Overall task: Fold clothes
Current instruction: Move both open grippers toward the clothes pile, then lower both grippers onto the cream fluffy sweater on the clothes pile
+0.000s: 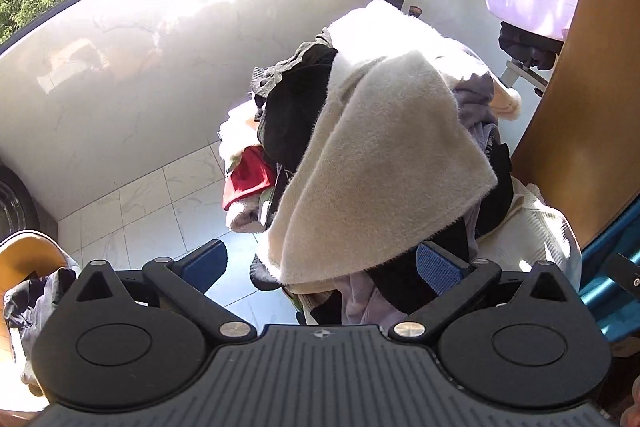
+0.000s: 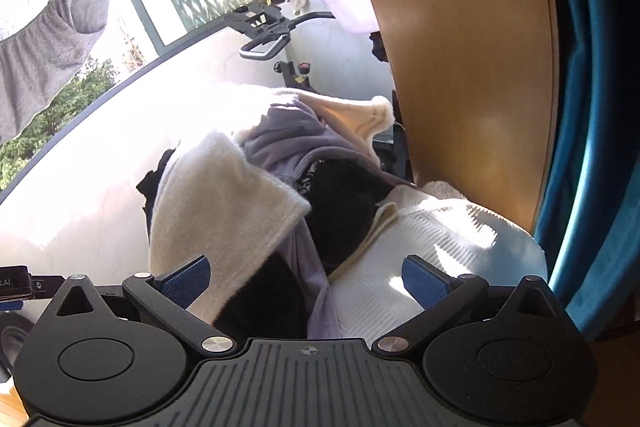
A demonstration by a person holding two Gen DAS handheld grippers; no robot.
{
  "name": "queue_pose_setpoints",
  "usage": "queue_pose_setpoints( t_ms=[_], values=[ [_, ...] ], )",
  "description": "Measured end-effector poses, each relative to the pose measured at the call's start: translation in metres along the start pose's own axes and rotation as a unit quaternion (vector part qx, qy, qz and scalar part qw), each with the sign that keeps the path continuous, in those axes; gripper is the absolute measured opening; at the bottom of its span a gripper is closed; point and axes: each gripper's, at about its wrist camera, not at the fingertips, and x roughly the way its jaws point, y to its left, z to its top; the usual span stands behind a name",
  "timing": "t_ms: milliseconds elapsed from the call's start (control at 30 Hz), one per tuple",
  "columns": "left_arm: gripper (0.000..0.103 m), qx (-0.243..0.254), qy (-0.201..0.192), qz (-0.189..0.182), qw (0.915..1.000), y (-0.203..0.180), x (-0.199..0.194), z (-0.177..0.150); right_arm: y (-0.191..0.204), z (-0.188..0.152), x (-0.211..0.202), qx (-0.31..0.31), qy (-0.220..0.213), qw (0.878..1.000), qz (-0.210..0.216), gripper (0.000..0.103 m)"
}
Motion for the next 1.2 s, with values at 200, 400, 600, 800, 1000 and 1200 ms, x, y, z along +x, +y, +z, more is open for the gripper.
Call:
queue_pose_setpoints(
  t_ms=[200,400,600,800,1000,1200],
  values=[
    [0.103,0.0,0.016,-0.015,0.9998,0.003,0.042,0.038,0.002,0.041,0.055,0.068,-0.032,0.997,0.013,0.102],
    [0.103,-0.017,0.031,-0.024,0.9991,0.038,0.081,0.06,0.025,0.063,0.1,0.061,-0.038,0.997,0.021,0.102],
    [0.103,0.022,0.025,-0.024,0.9992,0.064,0.133,0.104,0.059,0.063,0.141,0.039,0.0,0.999,0.0,0.102],
    [0.103,0.072,0.026,-0.089,0.9931,0.092,0.194,0.16,0.1,0.053,0.187,0.055,-0.014,0.989,-0.138,0.102],
    [0.103,0.134,0.016,-0.112,0.9845,0.105,0.245,0.207,0.152,0.05,0.237,0.062,-0.042,0.976,-0.207,0.102],
    [0.103,0.213,0.024,-0.131,0.9678,0.086,0.299,0.219,0.183,0.057,0.27,0.031,-0.078,0.96,-0.268,0.102]
  ],
)
